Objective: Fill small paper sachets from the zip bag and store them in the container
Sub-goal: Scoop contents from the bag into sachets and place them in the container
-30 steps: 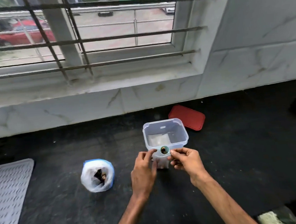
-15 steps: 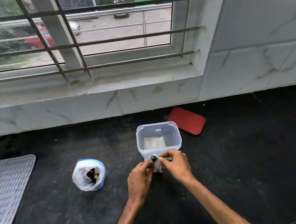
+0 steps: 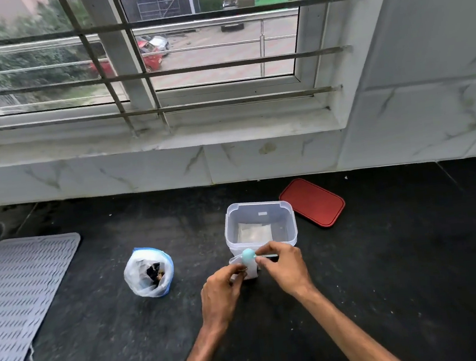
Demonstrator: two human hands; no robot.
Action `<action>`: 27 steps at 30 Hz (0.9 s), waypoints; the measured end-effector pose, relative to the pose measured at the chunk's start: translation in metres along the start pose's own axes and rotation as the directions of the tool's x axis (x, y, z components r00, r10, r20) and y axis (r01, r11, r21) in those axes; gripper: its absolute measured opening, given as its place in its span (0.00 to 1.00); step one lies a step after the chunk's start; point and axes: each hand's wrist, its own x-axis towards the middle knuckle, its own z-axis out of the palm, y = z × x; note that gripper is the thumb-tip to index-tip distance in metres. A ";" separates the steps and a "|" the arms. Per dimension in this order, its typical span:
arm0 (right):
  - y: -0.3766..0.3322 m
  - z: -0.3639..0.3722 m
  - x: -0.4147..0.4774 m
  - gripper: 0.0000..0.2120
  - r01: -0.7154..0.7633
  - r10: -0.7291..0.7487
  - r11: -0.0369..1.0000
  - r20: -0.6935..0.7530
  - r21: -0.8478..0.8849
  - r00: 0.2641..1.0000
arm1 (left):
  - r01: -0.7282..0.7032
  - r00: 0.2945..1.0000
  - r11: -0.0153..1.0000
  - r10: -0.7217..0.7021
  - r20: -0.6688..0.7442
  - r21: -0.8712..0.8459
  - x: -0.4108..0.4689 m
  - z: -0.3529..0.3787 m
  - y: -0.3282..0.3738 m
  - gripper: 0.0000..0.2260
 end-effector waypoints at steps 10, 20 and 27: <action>0.069 -0.083 -0.010 0.08 -0.193 0.290 0.749 -0.052 0.633 0.956 | 0.101 0.985 0.993 -0.109 -0.133 -0.065 0.013 -0.008 -0.010 0.20; 0.162 -0.093 0.012 0.09 -0.160 0.089 0.972 -0.360 -0.173 0.929 | 0.162 0.978 0.974 -0.180 -0.106 -0.157 0.019 0.005 -0.008 0.07; 0.088 -0.068 0.006 0.15 0.233 -0.333 0.924 -0.341 -0.302 0.879 | 0.009 0.994 0.991 -0.023 -0.103 -0.130 0.010 -0.004 0.006 0.05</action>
